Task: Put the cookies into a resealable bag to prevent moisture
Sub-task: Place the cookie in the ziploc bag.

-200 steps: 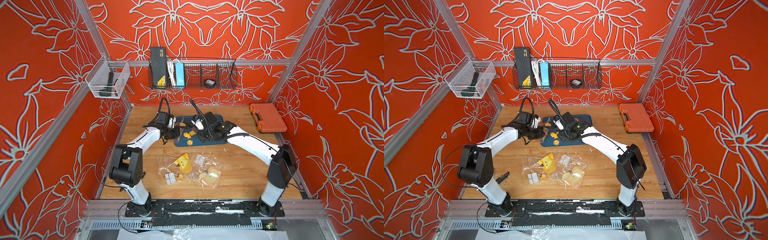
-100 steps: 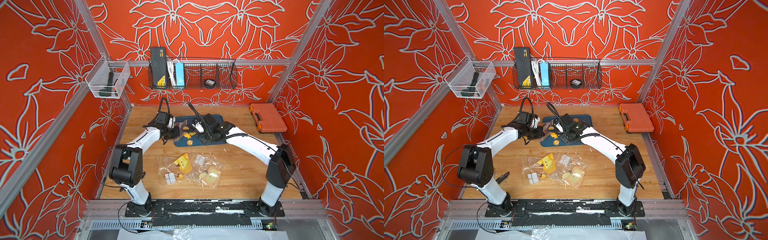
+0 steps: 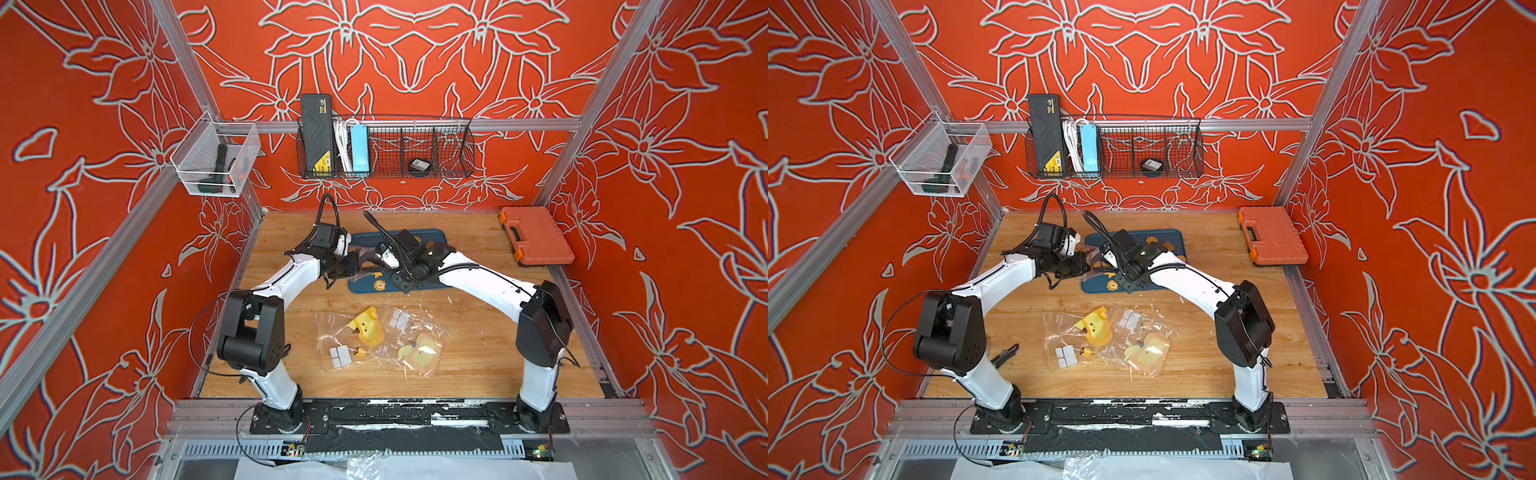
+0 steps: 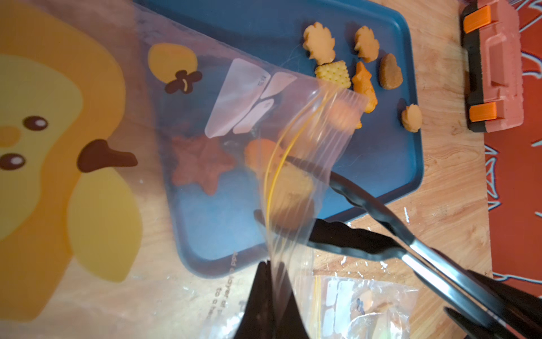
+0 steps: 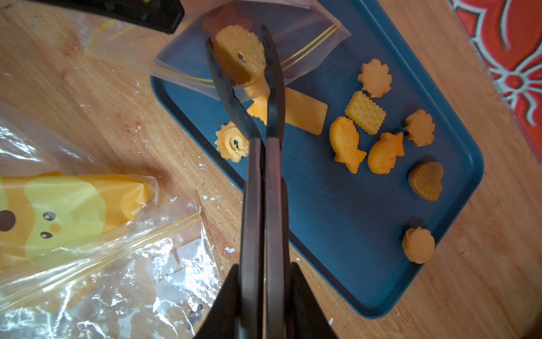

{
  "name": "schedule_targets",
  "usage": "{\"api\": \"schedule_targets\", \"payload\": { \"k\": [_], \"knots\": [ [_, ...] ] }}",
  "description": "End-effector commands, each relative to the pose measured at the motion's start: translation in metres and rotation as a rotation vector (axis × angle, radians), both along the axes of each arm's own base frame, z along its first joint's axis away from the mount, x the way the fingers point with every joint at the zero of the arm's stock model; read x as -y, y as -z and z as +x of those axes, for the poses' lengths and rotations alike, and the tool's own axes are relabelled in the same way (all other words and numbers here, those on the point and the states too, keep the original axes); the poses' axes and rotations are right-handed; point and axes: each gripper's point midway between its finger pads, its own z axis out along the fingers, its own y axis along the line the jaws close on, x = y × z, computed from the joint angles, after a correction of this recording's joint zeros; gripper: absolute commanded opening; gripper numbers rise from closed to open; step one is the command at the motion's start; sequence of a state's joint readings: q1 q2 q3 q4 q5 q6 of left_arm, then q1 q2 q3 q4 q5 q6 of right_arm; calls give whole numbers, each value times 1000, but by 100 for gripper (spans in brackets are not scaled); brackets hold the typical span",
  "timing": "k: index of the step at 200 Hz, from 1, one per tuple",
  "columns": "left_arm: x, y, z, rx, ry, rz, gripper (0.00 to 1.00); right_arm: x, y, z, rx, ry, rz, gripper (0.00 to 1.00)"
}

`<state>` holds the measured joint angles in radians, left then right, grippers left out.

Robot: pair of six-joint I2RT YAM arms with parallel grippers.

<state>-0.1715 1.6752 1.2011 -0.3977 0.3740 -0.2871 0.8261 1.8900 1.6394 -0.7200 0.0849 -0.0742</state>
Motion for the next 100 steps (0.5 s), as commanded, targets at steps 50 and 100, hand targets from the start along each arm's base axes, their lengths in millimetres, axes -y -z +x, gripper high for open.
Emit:
{"api": "schedule_targets", "payload": {
  "k": [50,100],
  "knots": [
    [8,-31,-2,112,46,-36,0,-32,-6,9,-33,-2,79,12],
    [-9,-54,0,213,-39,19,0,-35,-5,12,-38,-3,81,12]
  ]
}}
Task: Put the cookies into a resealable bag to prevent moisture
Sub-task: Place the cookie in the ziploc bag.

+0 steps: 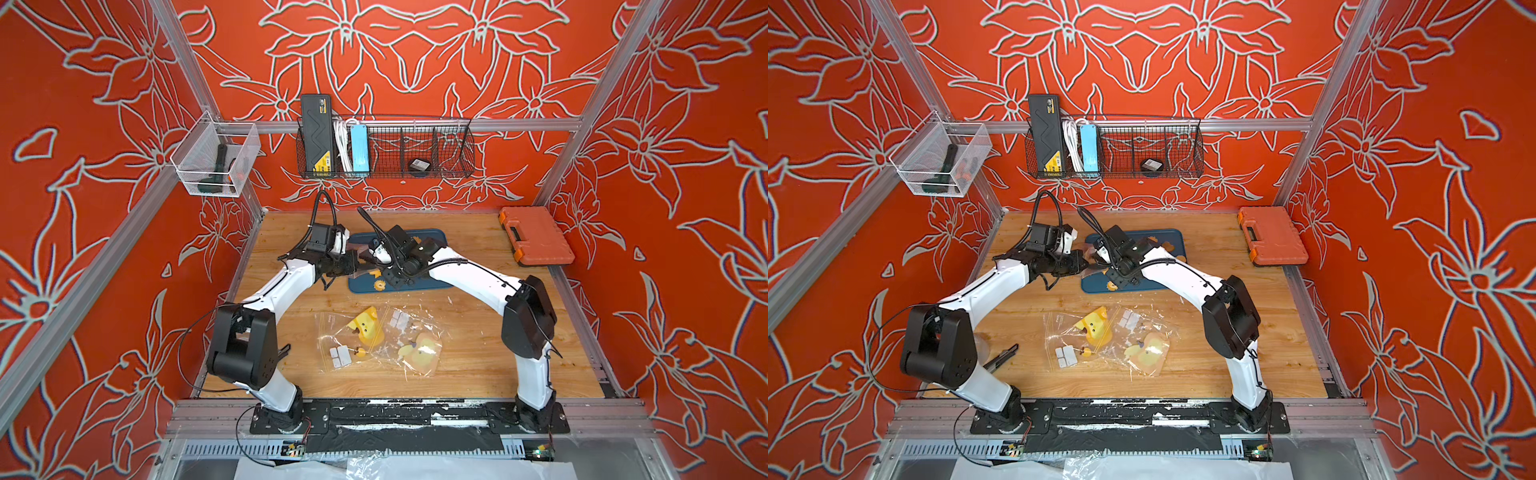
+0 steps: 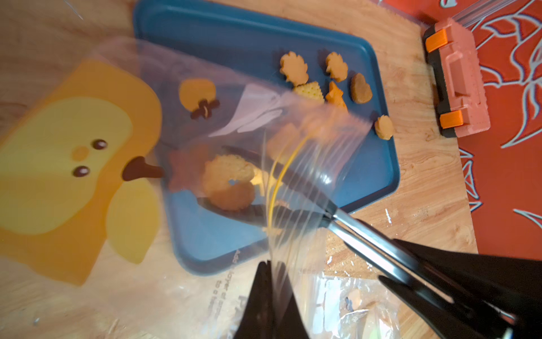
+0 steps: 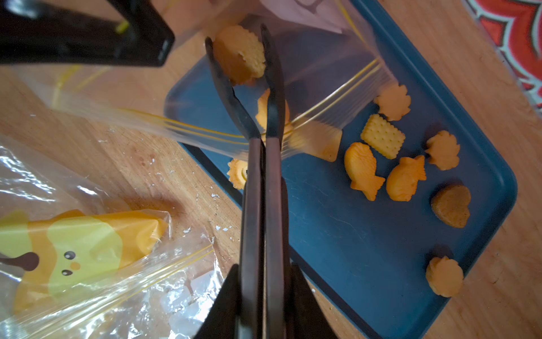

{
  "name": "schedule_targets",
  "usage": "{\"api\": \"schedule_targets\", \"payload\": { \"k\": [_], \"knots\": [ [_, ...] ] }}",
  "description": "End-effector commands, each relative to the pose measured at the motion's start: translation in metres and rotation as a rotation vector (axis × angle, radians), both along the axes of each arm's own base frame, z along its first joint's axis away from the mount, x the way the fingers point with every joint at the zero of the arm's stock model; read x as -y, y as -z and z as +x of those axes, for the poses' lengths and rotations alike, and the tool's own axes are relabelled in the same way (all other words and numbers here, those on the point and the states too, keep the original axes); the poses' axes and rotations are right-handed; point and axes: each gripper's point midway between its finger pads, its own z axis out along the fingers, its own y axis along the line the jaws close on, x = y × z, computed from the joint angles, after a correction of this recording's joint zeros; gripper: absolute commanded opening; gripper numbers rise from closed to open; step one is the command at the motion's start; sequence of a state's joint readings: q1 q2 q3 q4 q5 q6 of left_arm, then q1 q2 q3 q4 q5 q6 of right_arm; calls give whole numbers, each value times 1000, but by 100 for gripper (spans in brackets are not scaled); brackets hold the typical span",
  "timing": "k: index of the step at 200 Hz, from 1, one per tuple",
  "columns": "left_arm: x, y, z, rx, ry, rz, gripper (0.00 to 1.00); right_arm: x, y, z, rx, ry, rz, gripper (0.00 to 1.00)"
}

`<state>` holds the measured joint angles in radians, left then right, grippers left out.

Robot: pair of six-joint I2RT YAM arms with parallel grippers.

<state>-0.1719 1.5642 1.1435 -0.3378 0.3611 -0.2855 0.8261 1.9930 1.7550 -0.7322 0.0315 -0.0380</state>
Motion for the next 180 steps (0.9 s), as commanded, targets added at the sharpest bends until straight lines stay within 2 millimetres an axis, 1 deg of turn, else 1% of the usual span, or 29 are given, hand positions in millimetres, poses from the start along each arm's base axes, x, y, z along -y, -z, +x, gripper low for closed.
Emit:
{"api": "schedule_targets", "payload": {
  "k": [1,15,28,58,65,85,115,143,180],
  "knots": [
    [-7,-24,5,100,-35,27,0,-10,-13,1,6,-7,34,12],
    [-8,-24,5,102,-41,31,0,-12,-16,1,8,-8,45,12],
    [-6,-20,5,85,-28,25,0,-16,-22,2,11,-10,64,12],
    [-3,-13,5,58,-15,19,0,-23,-35,5,17,-10,106,16],
    [-3,-12,5,54,-13,18,0,-24,-37,6,19,-3,109,19],
    [-1,-9,4,45,-7,15,0,-26,-36,6,8,-2,111,32],
    [-1,-7,5,33,-7,19,0,-28,-39,5,0,-2,120,45],
    [-3,-6,5,33,-13,24,0,-28,-43,3,-1,-5,129,45],
    [-4,-5,6,29,-20,29,0,-23,-51,0,5,-7,132,46]
  ]
}}
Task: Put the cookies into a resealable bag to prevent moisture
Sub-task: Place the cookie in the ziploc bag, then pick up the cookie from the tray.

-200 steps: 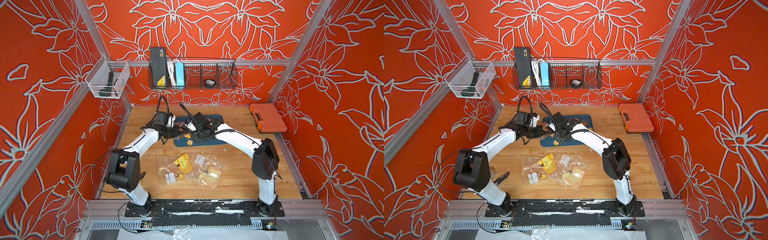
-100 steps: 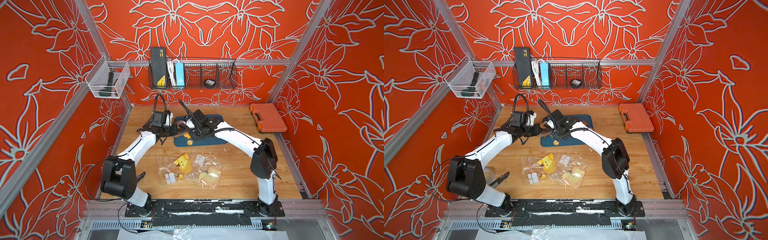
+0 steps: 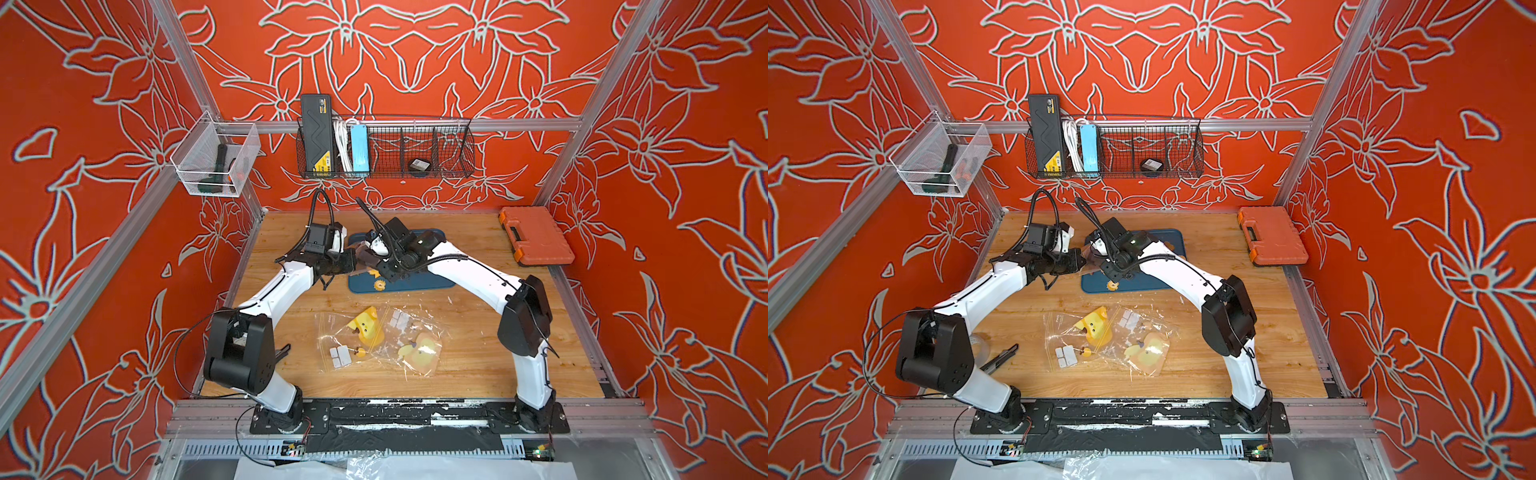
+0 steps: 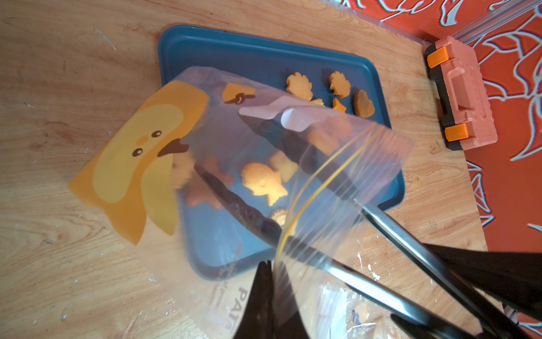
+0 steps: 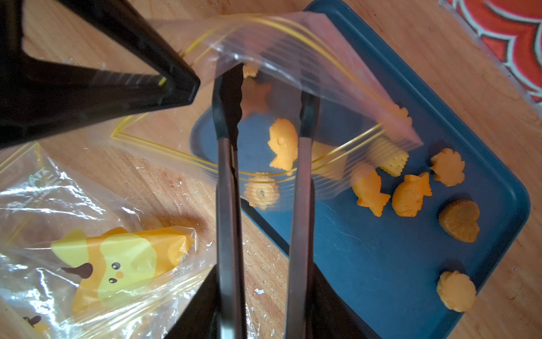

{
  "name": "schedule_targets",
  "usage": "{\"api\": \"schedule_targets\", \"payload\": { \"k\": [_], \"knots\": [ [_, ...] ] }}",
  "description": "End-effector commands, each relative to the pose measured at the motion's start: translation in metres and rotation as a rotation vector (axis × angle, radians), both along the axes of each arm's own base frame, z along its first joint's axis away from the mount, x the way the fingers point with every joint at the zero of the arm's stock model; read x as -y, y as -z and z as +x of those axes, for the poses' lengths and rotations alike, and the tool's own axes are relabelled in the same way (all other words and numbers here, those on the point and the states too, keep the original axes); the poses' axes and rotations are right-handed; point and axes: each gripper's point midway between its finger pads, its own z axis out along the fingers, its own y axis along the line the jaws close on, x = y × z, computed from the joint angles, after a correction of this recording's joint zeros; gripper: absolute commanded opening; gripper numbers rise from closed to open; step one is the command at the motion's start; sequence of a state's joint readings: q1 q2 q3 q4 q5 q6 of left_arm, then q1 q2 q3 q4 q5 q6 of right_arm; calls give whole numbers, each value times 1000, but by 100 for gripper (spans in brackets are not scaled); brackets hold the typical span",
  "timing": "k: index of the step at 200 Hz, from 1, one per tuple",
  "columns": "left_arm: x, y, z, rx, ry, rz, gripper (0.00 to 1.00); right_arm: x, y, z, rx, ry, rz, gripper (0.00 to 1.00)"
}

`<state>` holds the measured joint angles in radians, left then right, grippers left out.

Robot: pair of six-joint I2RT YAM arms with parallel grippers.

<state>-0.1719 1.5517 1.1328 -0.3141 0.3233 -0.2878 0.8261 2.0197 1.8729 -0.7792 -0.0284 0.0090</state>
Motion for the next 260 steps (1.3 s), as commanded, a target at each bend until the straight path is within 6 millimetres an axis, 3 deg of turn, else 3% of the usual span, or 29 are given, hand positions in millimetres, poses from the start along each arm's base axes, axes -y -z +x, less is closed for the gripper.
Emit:
{"api": "schedule_targets", "payload": {
  "k": [1,55,109,162,181,198,232,260],
  "knots": [
    [2,-2,2,0,7,8,0,-5,-26,-3,29,-15,47,46],
    [-10,8,4,-33,-46,59,0,15,-42,-22,34,-14,45,33],
    [-20,14,6,-56,-89,87,0,47,-50,-49,43,7,54,32],
    [-25,15,7,-64,-106,84,0,65,-62,-85,53,1,217,33],
    [-35,12,8,-57,-156,107,0,83,-49,-82,77,79,186,33],
    [-57,5,9,-34,-256,150,0,94,-27,-81,58,120,118,33],
    [-112,-17,0,31,-482,217,0,95,5,-85,-5,127,63,34],
    [-131,-37,-9,98,-570,250,0,87,21,-83,-53,122,49,36]
  ]
}}
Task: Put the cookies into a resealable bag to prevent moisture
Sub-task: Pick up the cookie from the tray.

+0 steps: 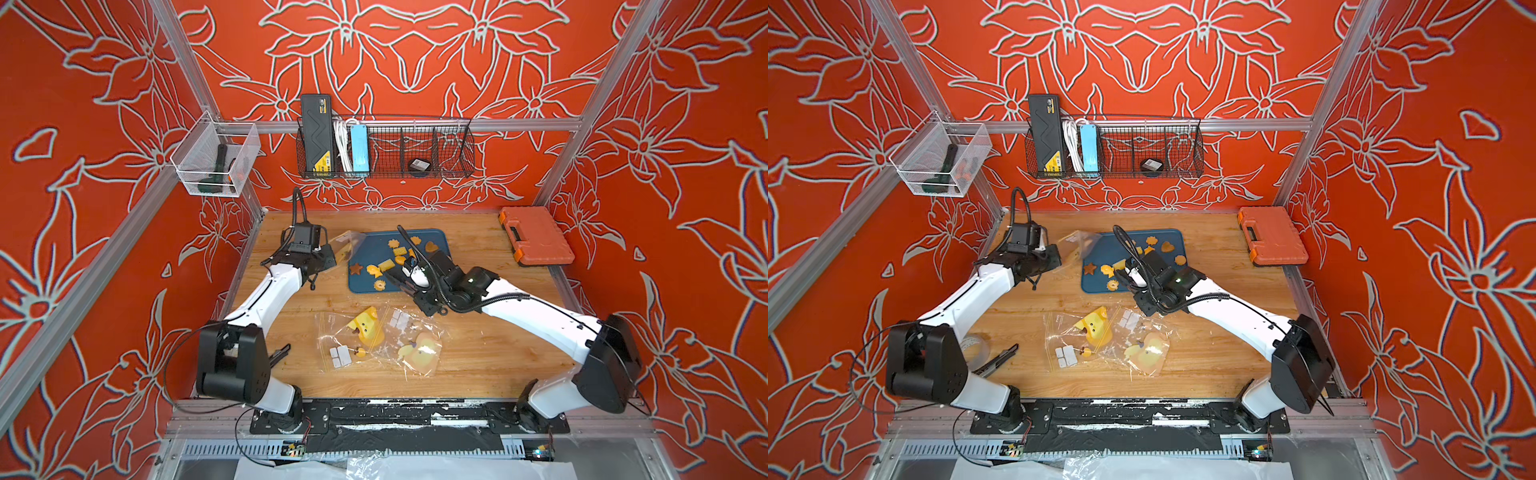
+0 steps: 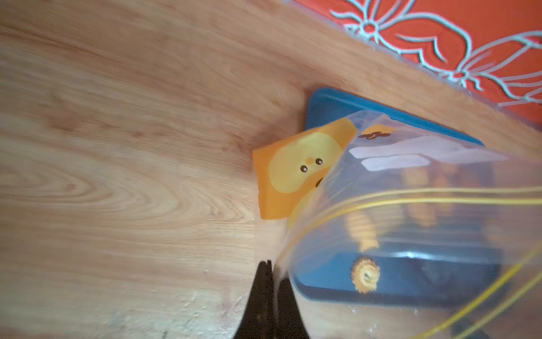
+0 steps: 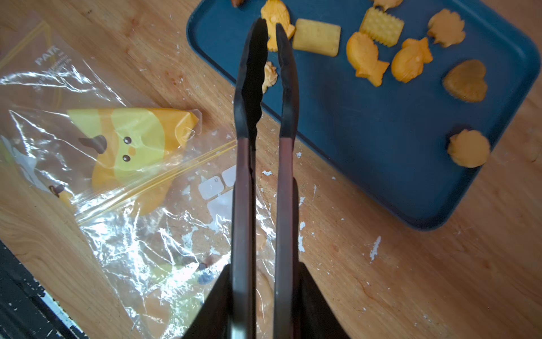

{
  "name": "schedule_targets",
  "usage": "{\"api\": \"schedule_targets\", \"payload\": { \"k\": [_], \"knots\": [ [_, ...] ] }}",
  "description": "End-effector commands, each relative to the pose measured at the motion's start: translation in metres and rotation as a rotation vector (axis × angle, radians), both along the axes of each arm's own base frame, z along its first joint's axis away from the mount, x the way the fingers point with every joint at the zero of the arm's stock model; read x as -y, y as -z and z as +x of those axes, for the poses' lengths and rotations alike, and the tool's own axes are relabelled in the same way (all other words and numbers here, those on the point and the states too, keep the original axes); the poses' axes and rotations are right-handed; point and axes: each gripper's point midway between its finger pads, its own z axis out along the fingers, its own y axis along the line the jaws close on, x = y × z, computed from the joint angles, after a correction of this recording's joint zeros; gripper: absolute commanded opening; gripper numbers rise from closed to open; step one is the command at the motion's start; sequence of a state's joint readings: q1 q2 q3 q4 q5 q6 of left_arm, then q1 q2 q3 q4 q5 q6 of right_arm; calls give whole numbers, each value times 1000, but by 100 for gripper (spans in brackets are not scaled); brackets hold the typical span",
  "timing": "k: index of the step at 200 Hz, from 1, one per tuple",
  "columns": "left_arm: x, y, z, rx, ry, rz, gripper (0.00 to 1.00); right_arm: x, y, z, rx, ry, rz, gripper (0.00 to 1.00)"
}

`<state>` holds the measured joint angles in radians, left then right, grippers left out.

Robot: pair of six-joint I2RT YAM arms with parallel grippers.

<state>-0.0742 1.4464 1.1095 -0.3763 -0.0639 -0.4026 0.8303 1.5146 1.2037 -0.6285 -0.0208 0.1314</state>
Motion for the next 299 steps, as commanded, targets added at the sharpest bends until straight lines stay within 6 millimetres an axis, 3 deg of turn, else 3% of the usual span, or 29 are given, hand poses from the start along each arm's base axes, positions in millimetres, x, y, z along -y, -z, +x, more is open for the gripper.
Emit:
{"api": "schedule_targets", "payload": {
  "k": [1,25,52,69,97,154,213,253,274,299],
  "knots": [
    [-24,-22,-9,70,-117,63,0,-10,4,6,-5,19,17,36],
    [-2,-29,-5,129,4,7,0,-16,15,11,-34,35,3,38],
    [44,-14,4,76,194,-68,0,-20,27,16,-67,64,-25,44],
    [55,-6,5,48,234,-88,0,-22,30,19,-73,82,-24,48],
    [59,0,5,28,255,-98,0,-28,34,23,-85,91,-19,56],
    [65,4,5,17,278,-99,0,-38,41,30,-112,91,-37,54],
    [71,7,5,4,305,-109,0,-32,55,26,-140,99,-87,54],
    [75,10,5,-4,317,-107,0,-8,53,36,-74,194,-170,47],
    [78,10,4,-6,324,-103,0,-12,51,34,-81,176,-141,46],
    [78,11,4,-8,325,-97,0,-23,54,26,-119,137,-86,53]
  ]
}}
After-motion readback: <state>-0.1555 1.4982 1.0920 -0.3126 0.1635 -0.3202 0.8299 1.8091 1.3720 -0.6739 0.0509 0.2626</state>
